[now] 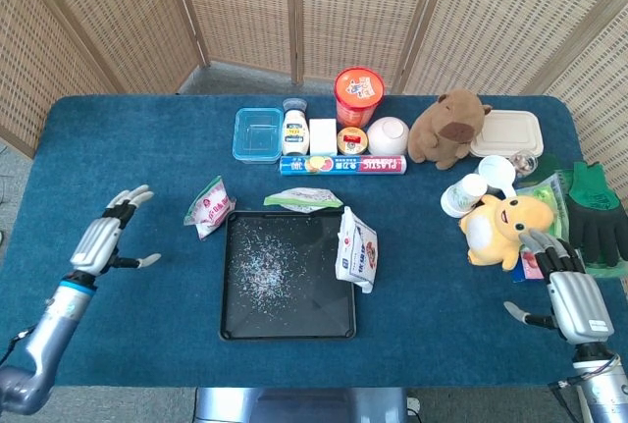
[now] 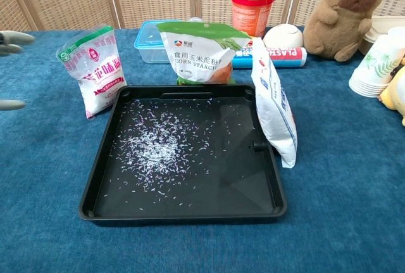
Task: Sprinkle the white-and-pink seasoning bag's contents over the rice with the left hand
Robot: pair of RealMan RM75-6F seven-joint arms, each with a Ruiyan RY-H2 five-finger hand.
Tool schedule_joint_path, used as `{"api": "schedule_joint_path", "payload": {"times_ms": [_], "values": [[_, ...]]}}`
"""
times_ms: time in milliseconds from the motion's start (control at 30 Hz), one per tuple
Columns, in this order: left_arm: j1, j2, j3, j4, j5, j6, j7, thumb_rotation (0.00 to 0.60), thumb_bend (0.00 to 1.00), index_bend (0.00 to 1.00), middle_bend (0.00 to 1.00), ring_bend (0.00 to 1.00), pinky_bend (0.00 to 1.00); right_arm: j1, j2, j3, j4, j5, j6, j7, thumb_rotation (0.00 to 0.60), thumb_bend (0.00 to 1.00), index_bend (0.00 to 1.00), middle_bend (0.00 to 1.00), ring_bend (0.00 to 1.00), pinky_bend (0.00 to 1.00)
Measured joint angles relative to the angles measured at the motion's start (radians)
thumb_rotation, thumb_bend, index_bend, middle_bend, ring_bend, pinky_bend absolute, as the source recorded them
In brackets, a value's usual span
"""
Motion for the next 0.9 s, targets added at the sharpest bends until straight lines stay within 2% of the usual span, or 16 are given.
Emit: {"api": "schedule_joint_path", "payload": {"times_ms": [267,633,900], "values": [[-0.031,-0.041,-0.036,-0.023,-0.076,-0.05,0.016,0.6,0.03,0.02,0.0,0.01,0.0,0.002,0.001,0.0,0.003,-0.001,-0.003,0.006,0.568,0.0,0.0,0.0,0.04,0.04],[-0.093,-0.116,-0.085,-0.016,-0.2,-0.192,-0.003,0.6,0.03,0.03,0.0,0.01,0.0,0.001,0.002,0.0,0.002,0.003,-0.004,0.008,0.567,0.0,0.0,0.0,0.04,0.04],[-0.12,-0.182,-0.14,-0.046,-0.275,-0.199,0.036,0.6,0.05,0.04,0.0,0.01,0.0,0.004,0.01,0.001,0.002,0.01,-0.014,0.022,0.567,0.0,0.0,0.0,0.04,0.04]]}}
